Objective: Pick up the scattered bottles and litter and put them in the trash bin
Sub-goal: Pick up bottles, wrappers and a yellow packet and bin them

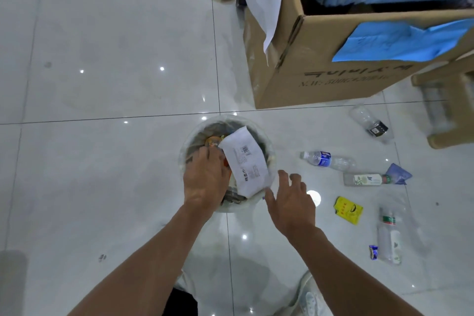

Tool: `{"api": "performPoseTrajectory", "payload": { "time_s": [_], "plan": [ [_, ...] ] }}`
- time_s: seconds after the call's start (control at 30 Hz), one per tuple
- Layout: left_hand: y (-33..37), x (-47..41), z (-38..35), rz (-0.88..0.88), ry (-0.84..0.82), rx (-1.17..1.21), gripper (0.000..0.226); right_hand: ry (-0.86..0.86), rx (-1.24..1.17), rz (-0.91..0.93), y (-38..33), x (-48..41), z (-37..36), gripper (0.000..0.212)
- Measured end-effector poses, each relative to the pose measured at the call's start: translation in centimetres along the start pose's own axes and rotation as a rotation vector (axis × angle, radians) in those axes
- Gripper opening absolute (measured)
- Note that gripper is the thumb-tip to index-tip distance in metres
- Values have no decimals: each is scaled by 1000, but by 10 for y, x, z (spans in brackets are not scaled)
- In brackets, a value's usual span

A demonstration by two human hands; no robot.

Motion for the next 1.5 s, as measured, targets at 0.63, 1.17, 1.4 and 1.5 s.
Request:
{"api": "performPoseTrajectory", "payload": {
  "time_s": [0.63, 1.17, 1.4, 1.5],
  "plan": [
    [181, 110, -172, -415, -251, -208, 27, -52, -140, -400, 272, 46, -39, 46],
    [203, 124, -262, 2, -339, -237, 33, -127, -42, -286, 398, -4, -80, 45],
    [158, 118, -274, 84, -371, -237, 33, -151, -63, -338, 391, -27, -95, 46],
    [149, 100, -285, 107, -356, -218, 32, -118, -70, -339, 392, -58, -98, 44]
  ]
}}
Point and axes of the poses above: each hand's wrist, its own x-axis away from the middle knuckle, its own z-axis out of the back of the hand, y = z × x, the point moved 4 cm from there along -x, towards the middle knuckle, and after that the axes turned 2 degrees about y, right-handed, at the moved point
